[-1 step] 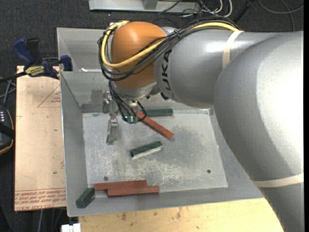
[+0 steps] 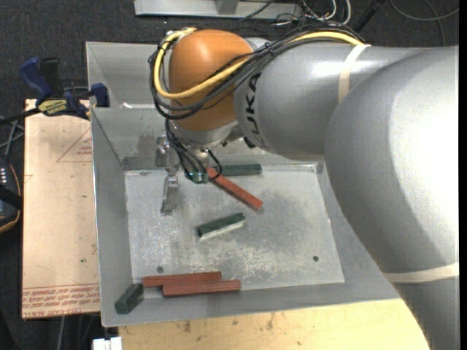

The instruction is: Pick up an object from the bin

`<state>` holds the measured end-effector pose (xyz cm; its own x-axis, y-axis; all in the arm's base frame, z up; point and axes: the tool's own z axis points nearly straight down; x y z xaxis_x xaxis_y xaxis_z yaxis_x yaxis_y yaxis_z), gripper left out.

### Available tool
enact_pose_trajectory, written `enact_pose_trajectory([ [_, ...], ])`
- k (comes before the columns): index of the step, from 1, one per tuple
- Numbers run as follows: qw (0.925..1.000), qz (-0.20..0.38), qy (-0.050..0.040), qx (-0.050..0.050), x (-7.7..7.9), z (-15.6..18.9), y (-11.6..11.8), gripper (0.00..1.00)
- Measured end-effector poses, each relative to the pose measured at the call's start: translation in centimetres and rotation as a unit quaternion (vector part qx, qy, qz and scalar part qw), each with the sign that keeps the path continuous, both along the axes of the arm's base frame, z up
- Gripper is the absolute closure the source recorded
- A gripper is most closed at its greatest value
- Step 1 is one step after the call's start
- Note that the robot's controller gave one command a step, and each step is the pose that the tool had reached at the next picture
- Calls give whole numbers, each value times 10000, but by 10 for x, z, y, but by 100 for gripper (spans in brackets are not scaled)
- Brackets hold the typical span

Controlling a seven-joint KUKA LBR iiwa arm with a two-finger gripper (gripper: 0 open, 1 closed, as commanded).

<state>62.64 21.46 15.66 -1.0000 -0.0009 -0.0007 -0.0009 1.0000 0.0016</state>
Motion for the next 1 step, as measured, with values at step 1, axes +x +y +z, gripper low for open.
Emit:
enact_pose_trajectory([
  [1,9953,968,-1,10,-2,0,-28,0],
])
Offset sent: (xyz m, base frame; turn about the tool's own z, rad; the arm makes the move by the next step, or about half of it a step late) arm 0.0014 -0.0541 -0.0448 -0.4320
